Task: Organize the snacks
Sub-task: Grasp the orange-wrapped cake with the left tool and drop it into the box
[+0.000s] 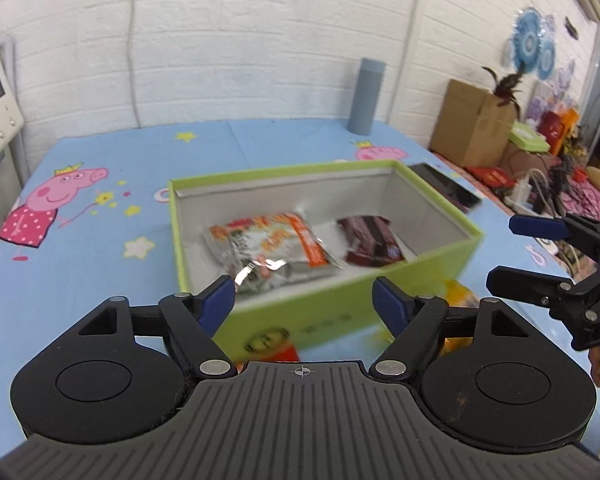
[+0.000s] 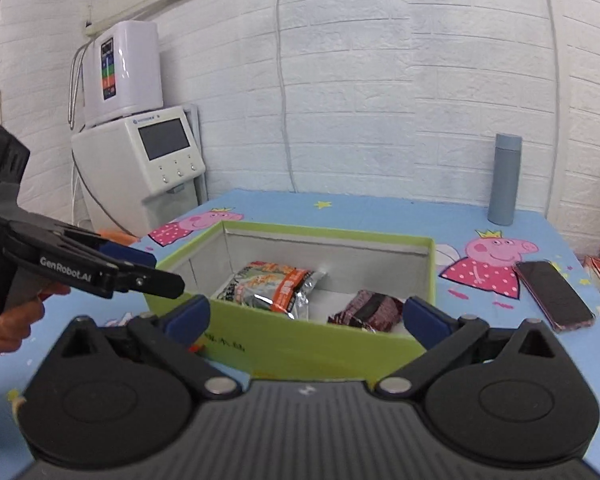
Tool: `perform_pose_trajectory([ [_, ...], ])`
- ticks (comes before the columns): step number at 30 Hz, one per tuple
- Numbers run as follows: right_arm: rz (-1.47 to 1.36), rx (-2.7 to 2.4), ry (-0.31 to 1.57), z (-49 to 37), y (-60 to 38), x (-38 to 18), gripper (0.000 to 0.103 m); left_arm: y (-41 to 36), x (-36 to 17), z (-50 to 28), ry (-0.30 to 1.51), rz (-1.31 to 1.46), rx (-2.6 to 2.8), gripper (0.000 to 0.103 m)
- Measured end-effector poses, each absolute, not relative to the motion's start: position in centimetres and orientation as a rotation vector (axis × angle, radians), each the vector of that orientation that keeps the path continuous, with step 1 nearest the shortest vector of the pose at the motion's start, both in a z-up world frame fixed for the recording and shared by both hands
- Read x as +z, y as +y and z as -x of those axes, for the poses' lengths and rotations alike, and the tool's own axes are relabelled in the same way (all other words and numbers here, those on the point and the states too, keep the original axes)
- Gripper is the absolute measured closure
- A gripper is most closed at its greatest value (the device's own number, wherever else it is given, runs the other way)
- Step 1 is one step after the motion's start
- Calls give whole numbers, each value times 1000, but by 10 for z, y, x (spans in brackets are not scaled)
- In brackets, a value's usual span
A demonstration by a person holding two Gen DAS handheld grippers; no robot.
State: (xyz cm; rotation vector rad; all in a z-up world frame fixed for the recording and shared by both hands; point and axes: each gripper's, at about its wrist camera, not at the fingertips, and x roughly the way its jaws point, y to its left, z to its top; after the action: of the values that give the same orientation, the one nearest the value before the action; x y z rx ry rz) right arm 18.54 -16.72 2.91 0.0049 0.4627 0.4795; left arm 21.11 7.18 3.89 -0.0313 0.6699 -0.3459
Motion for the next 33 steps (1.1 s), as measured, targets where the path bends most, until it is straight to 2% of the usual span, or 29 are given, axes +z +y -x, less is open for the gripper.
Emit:
perform_pose_trajectory([
  [11,-252,441,589,-114,-241,-14,0,6,14,-158,806,119,-553,34],
  [14,-198,445,605,-113,-235,-23,0,-10,6,-162,850,160,-577,36],
  [15,-162,450,600,-113,-231,-25,0,-14,4,-165,863,166,-563,41],
  [21,-24,525,603,-122,-221,-35,0,-13,-8,-186,945,282,-572,45],
  [26,-20,542,616,-131,-218,-39,0,-18,-9,-190,951,257,-526,46],
  [28,-1,540,593,-129,-219,-32,0,-12,2,-188,901,248,-521,44],
  [30,1,537,569,-131,-222,-23,0,-5,14,-189,840,234,-490,34],
  [33,-14,554,560,-150,-217,-14,0,-1,20,-210,816,223,-438,33],
])
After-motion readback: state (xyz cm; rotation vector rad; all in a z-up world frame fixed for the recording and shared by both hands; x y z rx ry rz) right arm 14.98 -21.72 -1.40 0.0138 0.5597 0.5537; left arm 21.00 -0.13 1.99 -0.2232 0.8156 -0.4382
